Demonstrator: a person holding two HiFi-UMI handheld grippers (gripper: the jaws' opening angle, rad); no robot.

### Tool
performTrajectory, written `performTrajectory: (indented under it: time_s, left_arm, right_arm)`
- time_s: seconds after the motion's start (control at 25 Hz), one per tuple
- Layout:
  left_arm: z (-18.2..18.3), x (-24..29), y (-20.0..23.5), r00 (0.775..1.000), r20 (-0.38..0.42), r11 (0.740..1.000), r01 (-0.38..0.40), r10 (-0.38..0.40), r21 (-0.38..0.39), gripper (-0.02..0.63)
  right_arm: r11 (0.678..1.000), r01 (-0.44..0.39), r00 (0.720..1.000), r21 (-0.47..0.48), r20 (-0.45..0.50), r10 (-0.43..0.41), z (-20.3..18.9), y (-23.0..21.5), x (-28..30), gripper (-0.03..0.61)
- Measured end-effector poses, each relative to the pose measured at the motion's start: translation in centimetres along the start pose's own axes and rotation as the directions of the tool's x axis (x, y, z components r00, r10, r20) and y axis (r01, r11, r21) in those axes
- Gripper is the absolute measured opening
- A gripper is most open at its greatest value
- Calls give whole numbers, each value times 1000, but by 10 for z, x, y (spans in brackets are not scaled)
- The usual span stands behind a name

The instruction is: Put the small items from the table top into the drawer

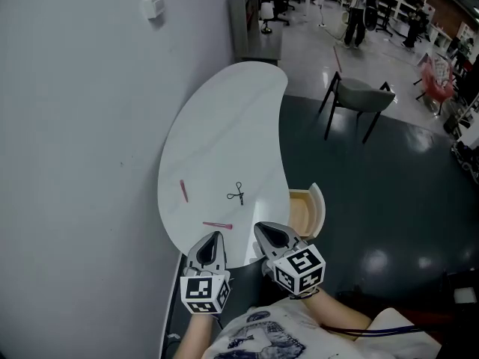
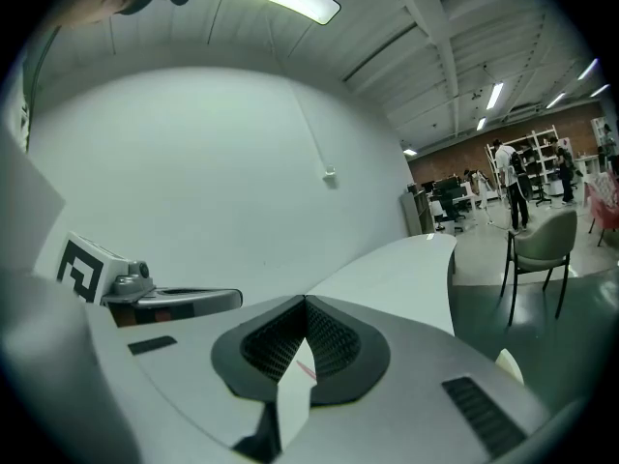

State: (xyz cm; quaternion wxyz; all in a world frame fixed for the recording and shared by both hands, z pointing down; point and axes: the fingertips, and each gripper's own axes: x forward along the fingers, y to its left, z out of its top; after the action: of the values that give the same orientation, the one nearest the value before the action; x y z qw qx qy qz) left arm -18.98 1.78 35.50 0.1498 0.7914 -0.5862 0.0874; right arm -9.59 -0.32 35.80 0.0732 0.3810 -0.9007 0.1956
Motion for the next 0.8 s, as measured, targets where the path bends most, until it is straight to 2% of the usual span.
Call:
performTrajectory:
  time_s: [0.44, 0.8]
  left_arm:
    - [13, 84, 17, 997, -43, 998, -66, 66, 10, 20]
    - [16, 108, 27, 994, -70, 996, -85, 85, 15, 20]
  right_arm:
    - [999, -23, 999, 26, -42, 24, 21, -84, 47, 20]
    - [998, -27, 996, 53, -86, 31, 14, -104, 72, 20]
